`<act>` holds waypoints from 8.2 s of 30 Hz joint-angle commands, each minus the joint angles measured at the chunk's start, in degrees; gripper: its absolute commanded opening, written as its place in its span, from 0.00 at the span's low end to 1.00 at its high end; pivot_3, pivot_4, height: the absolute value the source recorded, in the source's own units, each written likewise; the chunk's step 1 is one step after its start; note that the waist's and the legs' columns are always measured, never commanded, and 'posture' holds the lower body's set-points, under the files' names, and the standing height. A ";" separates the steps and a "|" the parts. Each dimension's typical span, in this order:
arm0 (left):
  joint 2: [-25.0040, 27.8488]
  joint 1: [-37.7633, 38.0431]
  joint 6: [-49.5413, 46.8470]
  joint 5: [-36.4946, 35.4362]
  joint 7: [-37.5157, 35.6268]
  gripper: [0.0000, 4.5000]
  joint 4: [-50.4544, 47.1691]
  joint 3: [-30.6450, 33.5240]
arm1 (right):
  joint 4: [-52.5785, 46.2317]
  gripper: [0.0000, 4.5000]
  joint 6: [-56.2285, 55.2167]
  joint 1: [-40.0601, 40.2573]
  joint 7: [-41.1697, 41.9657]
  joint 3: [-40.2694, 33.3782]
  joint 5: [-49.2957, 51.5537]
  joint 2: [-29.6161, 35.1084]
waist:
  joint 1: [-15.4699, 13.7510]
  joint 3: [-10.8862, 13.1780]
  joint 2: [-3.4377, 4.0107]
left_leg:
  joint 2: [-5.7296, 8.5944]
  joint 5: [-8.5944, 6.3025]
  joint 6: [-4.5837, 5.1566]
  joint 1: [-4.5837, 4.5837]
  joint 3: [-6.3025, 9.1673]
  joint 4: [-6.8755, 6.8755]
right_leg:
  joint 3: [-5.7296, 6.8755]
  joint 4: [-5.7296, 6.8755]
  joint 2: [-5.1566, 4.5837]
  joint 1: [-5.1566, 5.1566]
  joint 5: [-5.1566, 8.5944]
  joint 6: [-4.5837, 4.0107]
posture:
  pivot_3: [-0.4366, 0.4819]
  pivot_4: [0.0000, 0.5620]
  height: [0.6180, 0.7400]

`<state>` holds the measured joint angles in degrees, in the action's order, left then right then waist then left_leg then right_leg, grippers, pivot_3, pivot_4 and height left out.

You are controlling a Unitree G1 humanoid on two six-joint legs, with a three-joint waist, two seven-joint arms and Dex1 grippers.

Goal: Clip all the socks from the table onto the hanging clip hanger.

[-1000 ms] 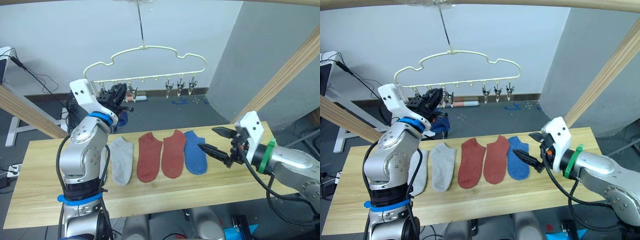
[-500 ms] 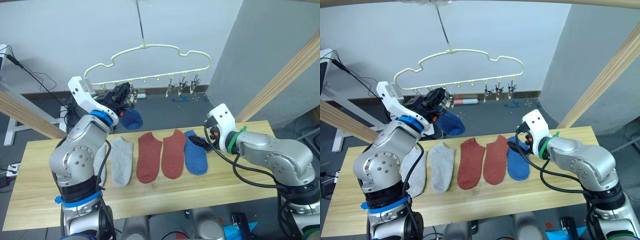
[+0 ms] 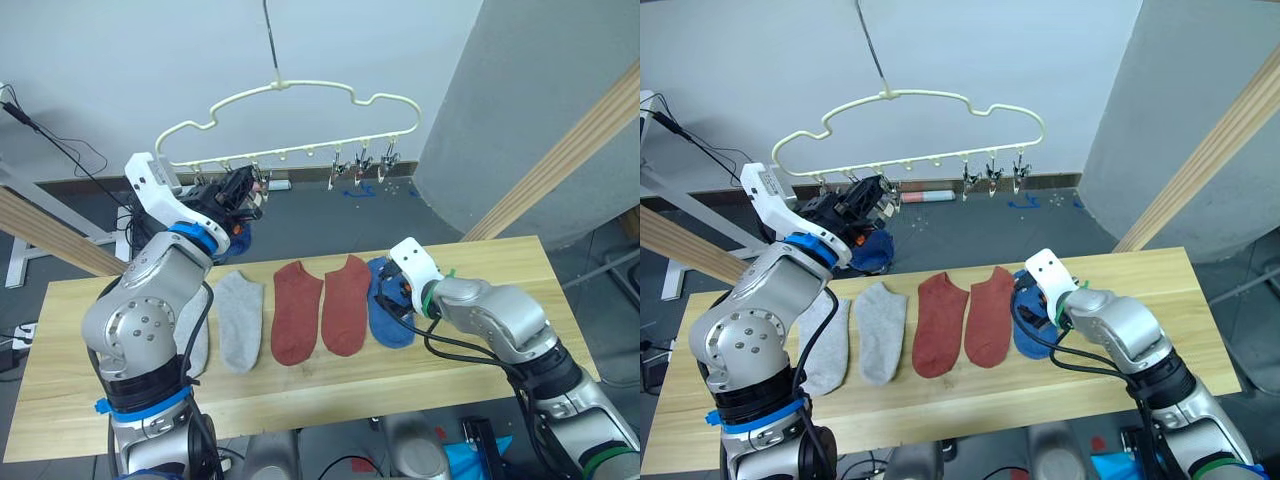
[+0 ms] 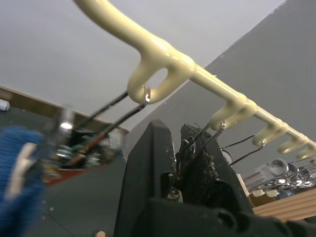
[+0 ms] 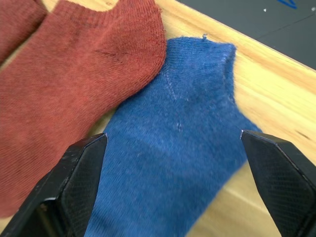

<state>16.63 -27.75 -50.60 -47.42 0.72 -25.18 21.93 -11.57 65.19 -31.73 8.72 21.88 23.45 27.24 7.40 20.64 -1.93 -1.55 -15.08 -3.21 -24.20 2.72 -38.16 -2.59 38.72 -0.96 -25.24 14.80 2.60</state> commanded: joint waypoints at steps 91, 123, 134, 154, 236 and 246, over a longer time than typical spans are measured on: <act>10.18 -0.27 -3.57 -18.20 7.97 0.06 2.38 3.00 | 1.91 0.01 -12.01 -11.68 19.12 -6.16 -1.07 -29.92 | -1.21 1.63 0.30 | -0.08 0.04 -0.10 0.15 0.09 0.20 | -0.05 0.12 -0.09 -0.14 -0.01 -0.02 | 0.35 0.70 1.00; 10.80 1.94 -2.44 -18.69 7.75 0.41 0.66 1.71 | 15.06 0.00 -20.43 -19.78 20.06 -8.02 -2.31 -31.63 | -1.51 1.63 0.30 | -0.10 0.04 -0.11 0.11 0.10 0.21 | -0.03 0.12 -0.18 -0.17 -0.02 -0.04 | 0.37 0.70 1.00; 13.78 5.20 -2.09 -18.31 4.15 0.56 -3.71 0.74 | 13.66 0.31 -18.57 -18.71 20.22 -7.51 -1.93 -31.08 | -2.42 1.63 0.30 | -0.15 0.21 -0.40 -0.63 0.11 0.18 | 0.00 0.14 -0.34 -0.90 -0.04 -0.07 | 0.37 0.70 1.00; 17.76 20.89 15.43 9.45 -7.89 0.56 -16.97 -7.68 | -10.24 0.76 -5.62 -5.09 24.12 -8.36 3.15 -15.73 | -2.88 1.41 0.21 | -0.14 0.25 -0.45 -0.65 0.17 0.20 | 0.11 0.14 -0.31 -0.88 -0.06 -0.11 | 0.39 0.58 1.00; -3.20 -0.92 21.51 32.49 -7.70 0.56 3.17 -16.10 | -34.97 0.76 -15.95 15.94 15.39 -34.66 41.65 17.31 | -0.83 0.73 0.01 | 0.06 0.52 0.13 -0.58 0.14 -0.79 | 0.20 0.29 0.00 -0.22 -0.68 0.04 | 0.15 0.66 1.00; -3.93 -1.55 22.01 31.91 -7.85 0.56 4.33 -16.24 | -35.24 0.76 -16.15 16.49 14.20 -34.40 41.84 17.41 | -0.80 0.73 0.01 | 0.06 0.52 0.13 -0.58 0.14 -0.79 | 0.20 0.28 0.00 -0.22 -0.68 0.04 | 0.14 0.66 1.00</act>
<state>13.03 -28.44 -29.68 -15.30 -7.02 -19.64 5.03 -44.65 50.37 -15.53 23.10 -12.07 64.26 44.20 6.60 21.37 -1.92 -1.50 -14.56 -3.07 -24.78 2.86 -38.95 -2.38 39.01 -0.95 -25.46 14.12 2.64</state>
